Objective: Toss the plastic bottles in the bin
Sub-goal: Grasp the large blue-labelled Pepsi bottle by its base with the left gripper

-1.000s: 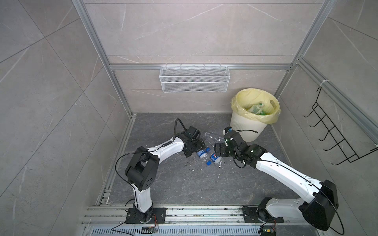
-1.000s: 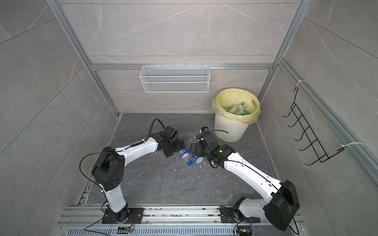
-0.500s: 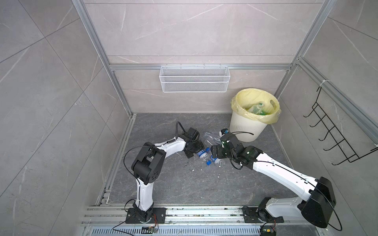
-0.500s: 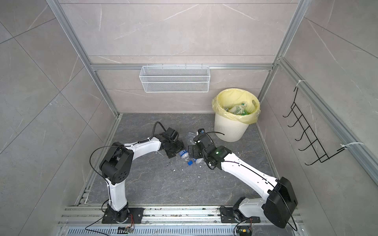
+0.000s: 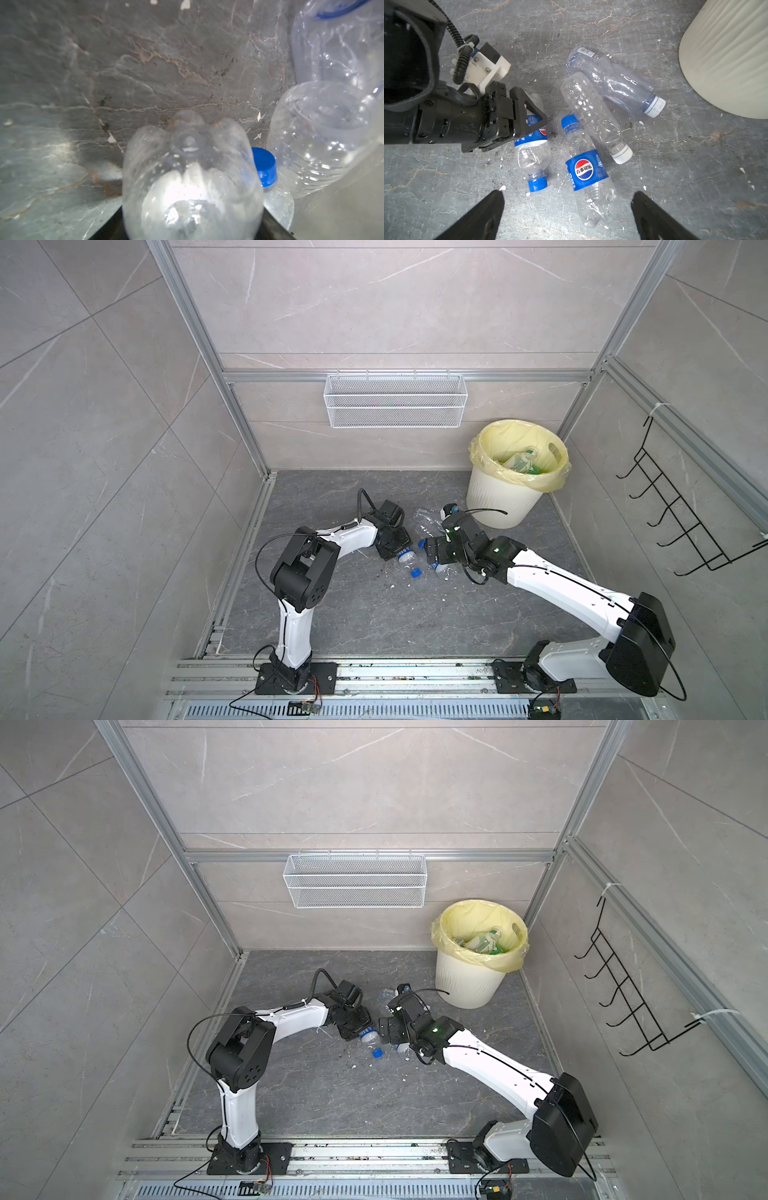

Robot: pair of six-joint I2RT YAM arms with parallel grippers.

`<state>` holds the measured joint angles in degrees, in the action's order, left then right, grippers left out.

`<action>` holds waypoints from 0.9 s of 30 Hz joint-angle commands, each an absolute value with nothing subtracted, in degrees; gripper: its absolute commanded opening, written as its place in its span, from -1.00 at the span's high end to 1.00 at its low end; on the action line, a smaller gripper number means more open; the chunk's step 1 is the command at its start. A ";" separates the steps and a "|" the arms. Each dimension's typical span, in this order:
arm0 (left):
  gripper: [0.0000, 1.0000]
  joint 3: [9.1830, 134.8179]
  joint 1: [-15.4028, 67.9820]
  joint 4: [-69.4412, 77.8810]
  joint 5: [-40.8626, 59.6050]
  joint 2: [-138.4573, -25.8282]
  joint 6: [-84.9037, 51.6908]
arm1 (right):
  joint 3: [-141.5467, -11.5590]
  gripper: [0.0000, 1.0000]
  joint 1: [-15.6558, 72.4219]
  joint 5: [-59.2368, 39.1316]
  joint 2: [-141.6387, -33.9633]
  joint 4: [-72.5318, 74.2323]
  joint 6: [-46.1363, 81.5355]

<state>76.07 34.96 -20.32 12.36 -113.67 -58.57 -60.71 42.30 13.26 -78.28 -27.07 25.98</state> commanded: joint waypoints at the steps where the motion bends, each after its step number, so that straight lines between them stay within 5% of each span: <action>1: -0.23 75.06 34.44 -19.85 13.26 -112.60 -57.50 | -61.10 -0.99 42.75 12.92 -78.80 -26.70 26.94; 27: 0.02 75.03 34.36 -18.85 14.74 -100.32 -53.11 | -59.57 -0.99 43.45 4.79 -79.10 -22.23 30.65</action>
<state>74.50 34.72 -19.68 12.67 -103.74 -54.35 -60.58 43.18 6.72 -78.43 -24.12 29.34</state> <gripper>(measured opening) 0.498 0.996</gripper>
